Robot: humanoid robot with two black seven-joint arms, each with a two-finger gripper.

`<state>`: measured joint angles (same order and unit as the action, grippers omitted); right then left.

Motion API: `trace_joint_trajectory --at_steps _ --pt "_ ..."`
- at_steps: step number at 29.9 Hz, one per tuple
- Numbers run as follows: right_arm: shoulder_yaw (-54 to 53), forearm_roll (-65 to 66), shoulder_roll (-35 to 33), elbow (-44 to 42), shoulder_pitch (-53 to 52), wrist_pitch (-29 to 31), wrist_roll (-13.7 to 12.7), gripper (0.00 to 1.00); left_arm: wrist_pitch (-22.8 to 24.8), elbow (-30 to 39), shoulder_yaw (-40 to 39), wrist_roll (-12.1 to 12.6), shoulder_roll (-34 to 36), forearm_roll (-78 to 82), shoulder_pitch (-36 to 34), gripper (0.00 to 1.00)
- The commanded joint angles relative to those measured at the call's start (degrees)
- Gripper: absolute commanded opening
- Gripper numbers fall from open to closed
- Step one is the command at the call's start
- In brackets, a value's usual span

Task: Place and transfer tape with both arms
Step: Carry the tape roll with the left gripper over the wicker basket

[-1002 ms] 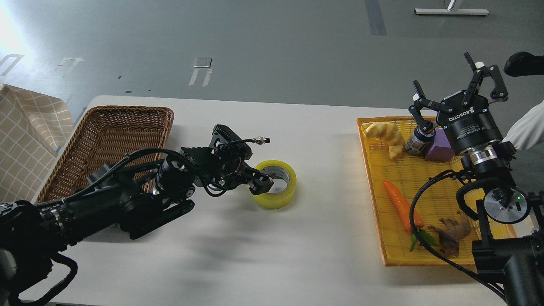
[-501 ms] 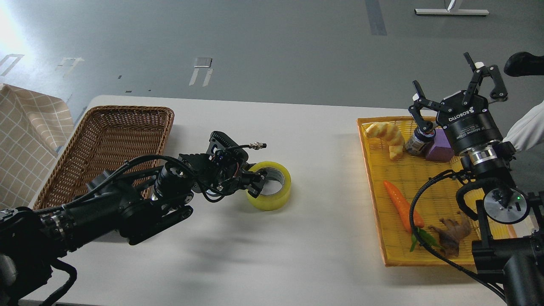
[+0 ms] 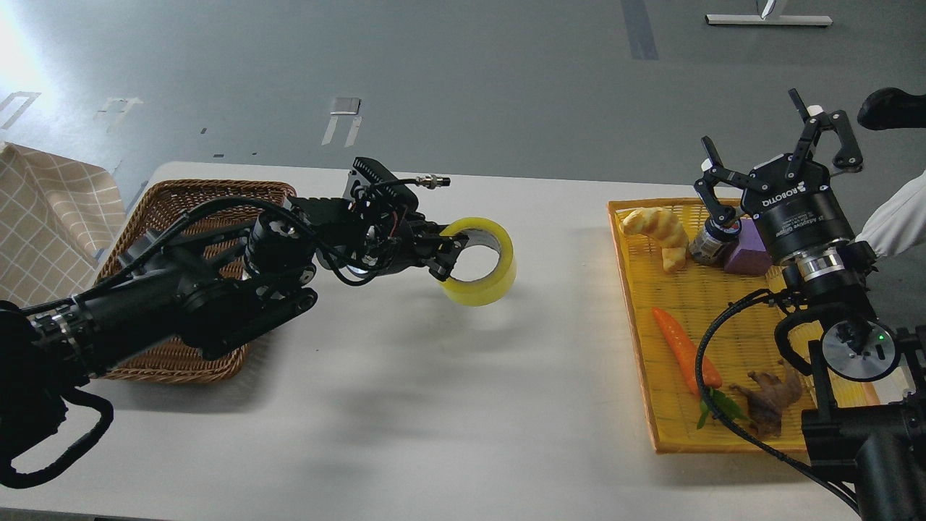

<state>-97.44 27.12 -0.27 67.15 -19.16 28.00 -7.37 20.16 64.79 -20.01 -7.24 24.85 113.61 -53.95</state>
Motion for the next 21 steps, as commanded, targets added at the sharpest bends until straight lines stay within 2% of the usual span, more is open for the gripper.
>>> trace_joint_trajectory --at_steps 1,12,17,21 --pt "0.05 -0.05 0.00 -0.09 0.00 0.00 -0.02 0.99 -0.03 -0.45 0.23 -2.77 4.31 -2.60 -2.04 0.00" --pt "0.05 0.04 0.09 -0.09 0.26 0.00 -0.02 0.99 0.06 -0.54 0.41 -4.53 20.30 -7.61 -2.83 0.00" --pt "0.05 0.04 0.18 -0.09 0.35 0.00 -0.02 0.99 -0.03 -2.99 0.76 -7.17 24.71 -7.70 -2.13 0.00" --pt "0.05 0.04 0.18 -0.09 0.26 0.00 -0.02 0.99 -0.12 -5.28 1.03 -7.26 25.86 -7.70 -0.56 0.00"
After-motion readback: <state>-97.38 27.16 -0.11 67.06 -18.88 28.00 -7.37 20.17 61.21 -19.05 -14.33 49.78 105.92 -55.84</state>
